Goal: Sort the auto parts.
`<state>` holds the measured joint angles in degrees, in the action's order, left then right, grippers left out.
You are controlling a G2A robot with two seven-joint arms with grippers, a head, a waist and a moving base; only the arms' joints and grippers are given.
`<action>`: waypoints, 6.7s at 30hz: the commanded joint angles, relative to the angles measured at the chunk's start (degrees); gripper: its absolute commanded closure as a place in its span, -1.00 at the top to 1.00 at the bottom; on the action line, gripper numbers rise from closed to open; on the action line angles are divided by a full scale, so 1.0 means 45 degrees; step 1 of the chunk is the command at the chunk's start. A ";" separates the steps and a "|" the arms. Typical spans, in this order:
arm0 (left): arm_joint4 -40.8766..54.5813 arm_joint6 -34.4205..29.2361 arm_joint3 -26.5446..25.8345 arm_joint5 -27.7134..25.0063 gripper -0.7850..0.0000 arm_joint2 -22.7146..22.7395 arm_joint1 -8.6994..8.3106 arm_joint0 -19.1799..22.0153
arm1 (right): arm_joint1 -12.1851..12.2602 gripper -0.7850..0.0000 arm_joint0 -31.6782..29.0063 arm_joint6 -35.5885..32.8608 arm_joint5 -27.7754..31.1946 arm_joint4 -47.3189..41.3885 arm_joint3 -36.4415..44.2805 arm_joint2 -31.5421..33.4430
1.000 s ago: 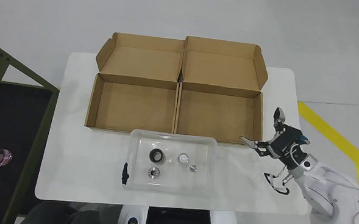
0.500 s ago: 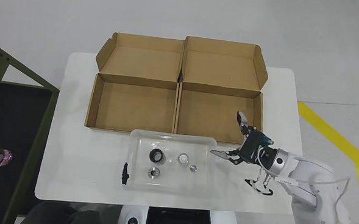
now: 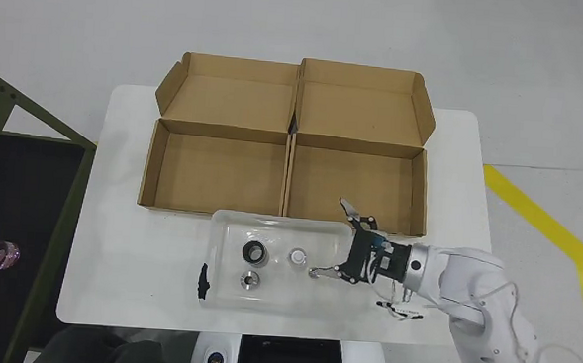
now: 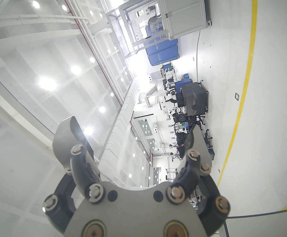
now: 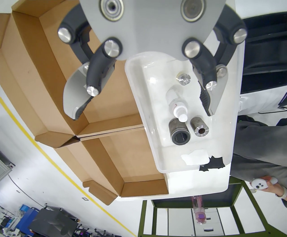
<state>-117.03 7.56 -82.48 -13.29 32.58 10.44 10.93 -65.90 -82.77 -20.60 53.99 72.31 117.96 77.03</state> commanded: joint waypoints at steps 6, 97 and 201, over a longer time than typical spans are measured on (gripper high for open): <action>0.0000 0.0000 0.0000 0.0000 1.00 0.0000 0.0000 0.0000 | 0.0030 1.00 0.0560 -0.0523 0.0155 0.0340 -0.0300 -0.0963; 0.0000 0.0000 0.0000 0.0000 1.00 0.0000 0.0000 0.0000 | 0.0418 -1.00 0.4107 -0.0519 -0.1142 -0.3916 -0.1661 -0.2780; 0.0000 0.0000 0.0000 0.0000 1.00 0.0000 0.0000 0.0000 | 0.0539 0.97 0.4787 -0.2727 -0.1646 -0.2191 -0.1696 -0.2482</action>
<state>-117.03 7.56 -82.48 -13.29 32.58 10.44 10.93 -63.58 -60.57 -32.25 46.38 62.64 109.41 65.83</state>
